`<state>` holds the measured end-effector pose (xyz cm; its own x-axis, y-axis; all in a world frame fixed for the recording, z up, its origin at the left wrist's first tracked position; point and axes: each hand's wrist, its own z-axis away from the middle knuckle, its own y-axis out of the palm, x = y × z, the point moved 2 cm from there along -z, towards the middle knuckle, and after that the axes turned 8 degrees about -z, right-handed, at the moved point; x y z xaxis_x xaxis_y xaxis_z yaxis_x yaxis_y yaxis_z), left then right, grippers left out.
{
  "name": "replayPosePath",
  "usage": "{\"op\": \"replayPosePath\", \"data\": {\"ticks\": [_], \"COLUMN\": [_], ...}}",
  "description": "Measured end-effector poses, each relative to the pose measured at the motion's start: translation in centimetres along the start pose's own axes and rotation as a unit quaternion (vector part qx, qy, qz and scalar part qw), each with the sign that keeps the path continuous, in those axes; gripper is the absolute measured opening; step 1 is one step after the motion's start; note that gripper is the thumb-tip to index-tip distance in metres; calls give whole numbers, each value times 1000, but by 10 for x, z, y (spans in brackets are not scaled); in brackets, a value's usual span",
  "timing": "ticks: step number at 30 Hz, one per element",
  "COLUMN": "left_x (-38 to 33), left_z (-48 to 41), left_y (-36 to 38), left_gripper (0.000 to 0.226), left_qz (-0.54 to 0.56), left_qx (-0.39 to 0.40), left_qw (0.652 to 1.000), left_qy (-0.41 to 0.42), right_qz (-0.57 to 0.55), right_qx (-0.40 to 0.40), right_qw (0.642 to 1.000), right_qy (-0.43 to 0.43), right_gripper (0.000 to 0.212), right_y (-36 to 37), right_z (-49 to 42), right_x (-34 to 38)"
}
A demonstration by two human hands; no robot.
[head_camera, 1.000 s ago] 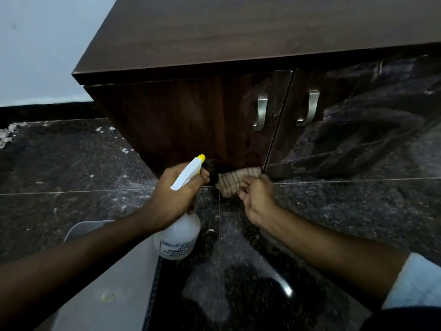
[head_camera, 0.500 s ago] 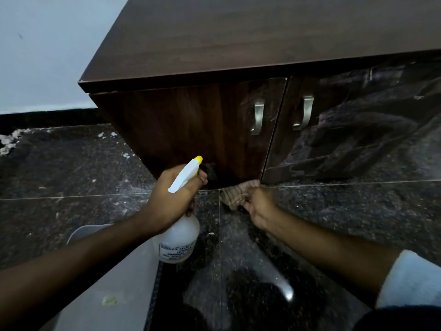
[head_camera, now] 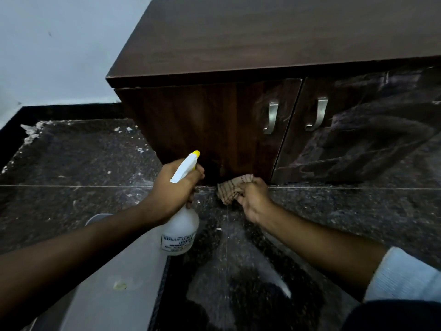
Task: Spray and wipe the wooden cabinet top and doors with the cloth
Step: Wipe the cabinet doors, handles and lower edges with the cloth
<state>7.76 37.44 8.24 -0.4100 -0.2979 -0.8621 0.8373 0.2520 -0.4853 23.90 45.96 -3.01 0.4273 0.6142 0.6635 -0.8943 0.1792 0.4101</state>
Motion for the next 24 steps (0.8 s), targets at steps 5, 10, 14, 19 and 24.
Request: {"op": "replayPosePath", "data": {"ticks": [5, 10, 14, 19, 24], "left_x": [7, -1, -14, -10, -12], "left_z": [9, 5, 6, 15, 17], "left_y": [-11, -14, -22, -30, -33], "left_gripper": [11, 13, 13, 17, 14], "left_qz": [1, 3, 11, 17, 27], "left_qx": [-4, -16, -37, -38, -51], "left_qw": [1000, 1000, 999, 999, 998], "left_qy": [-23, -24, -4, -6, -4], "right_qz": [-135, -70, 17, -92, 83], "right_qx": [73, 139, 12, 109, 154], "right_qw": [988, 985, 1000, 986, 940], "right_qy": [5, -70, -16, -86, -292], "right_gripper": [24, 27, 33, 28, 25], "right_y": [29, 50, 34, 60, 59], "right_z": [7, 22, 12, 32, 33], "right_x": [11, -3, -24, 6, 12]}}
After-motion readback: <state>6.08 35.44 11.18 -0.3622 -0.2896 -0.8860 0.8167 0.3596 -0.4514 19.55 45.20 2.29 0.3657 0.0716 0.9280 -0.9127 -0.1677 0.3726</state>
